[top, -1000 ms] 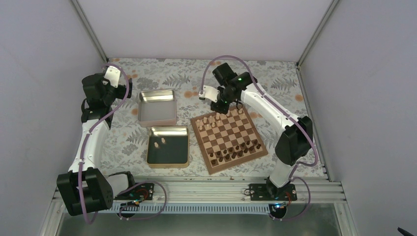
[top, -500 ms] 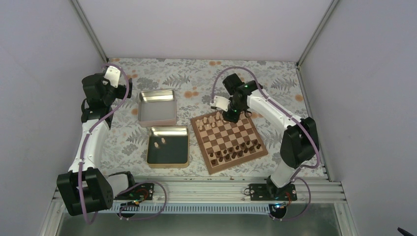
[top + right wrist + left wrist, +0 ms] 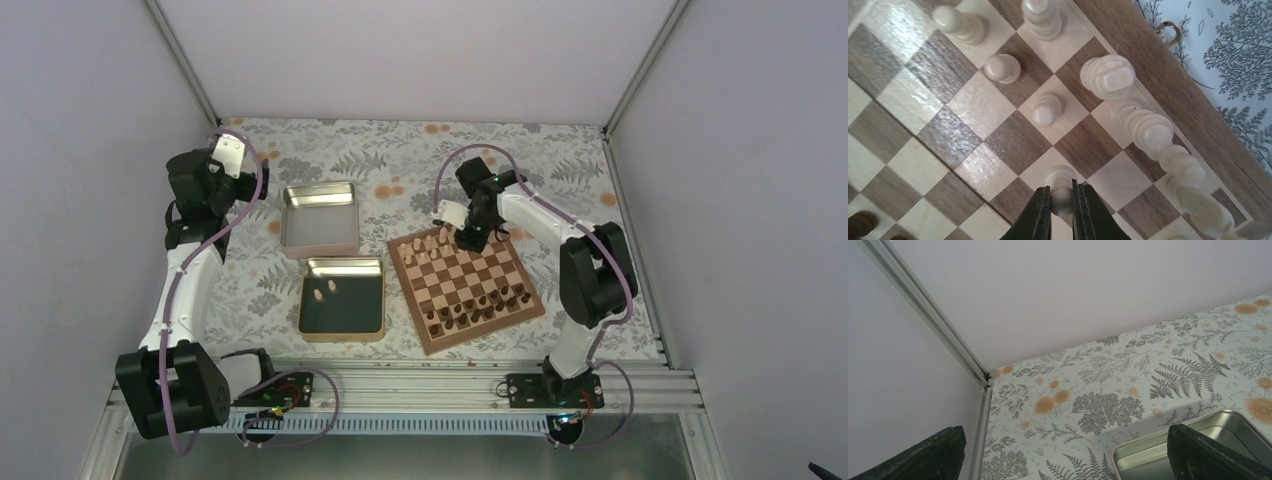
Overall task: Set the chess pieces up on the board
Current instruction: Place the chess piece on the chessboard.
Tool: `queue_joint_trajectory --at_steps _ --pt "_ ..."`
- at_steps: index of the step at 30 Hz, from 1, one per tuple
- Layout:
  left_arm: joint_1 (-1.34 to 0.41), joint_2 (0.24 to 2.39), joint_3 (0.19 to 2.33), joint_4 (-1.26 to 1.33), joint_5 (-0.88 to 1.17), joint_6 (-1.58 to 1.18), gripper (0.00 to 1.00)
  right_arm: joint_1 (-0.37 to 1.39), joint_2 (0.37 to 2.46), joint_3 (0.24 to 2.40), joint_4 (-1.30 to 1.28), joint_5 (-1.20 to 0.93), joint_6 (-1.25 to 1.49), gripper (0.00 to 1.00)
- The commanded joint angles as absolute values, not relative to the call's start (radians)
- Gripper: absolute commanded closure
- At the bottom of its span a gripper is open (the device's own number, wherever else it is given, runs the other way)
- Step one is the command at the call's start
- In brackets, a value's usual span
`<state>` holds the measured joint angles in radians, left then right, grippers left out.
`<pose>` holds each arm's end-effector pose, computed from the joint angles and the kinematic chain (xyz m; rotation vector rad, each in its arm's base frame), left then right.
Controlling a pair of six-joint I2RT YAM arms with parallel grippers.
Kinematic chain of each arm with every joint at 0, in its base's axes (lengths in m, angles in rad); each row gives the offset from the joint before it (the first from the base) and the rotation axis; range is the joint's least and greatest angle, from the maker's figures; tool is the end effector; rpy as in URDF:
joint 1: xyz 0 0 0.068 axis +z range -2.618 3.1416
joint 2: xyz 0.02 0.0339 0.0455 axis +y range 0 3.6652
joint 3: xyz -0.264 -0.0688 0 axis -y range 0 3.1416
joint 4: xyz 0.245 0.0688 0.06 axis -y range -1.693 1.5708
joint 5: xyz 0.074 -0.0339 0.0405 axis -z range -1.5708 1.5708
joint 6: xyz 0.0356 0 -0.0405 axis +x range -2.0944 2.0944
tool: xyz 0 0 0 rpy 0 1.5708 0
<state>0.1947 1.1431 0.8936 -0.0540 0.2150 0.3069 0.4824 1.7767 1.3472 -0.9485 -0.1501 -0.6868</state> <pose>0.2630 0.0441 0.3189 0.2520 1.8526 0.1450 0.3011 0.1637 0.2173 -1.6341 2.4307 0.1902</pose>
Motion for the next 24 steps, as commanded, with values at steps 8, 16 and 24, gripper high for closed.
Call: queue_joint_trajectory --at_steps 8,16,24 --pt "0.201 1.148 0.896 -0.044 0.229 0.316 0.00 0.447 1.857 1.371 -0.877 -0.187 -0.693 0.94" --pt "0.201 1.147 0.894 -0.045 0.227 0.318 0.00 0.443 1.868 1.380 -0.879 -0.204 -0.697 0.94" --pt "0.202 1.146 0.896 -0.046 0.227 0.316 0.00 0.443 1.875 1.385 -0.873 -0.206 -0.696 0.94"
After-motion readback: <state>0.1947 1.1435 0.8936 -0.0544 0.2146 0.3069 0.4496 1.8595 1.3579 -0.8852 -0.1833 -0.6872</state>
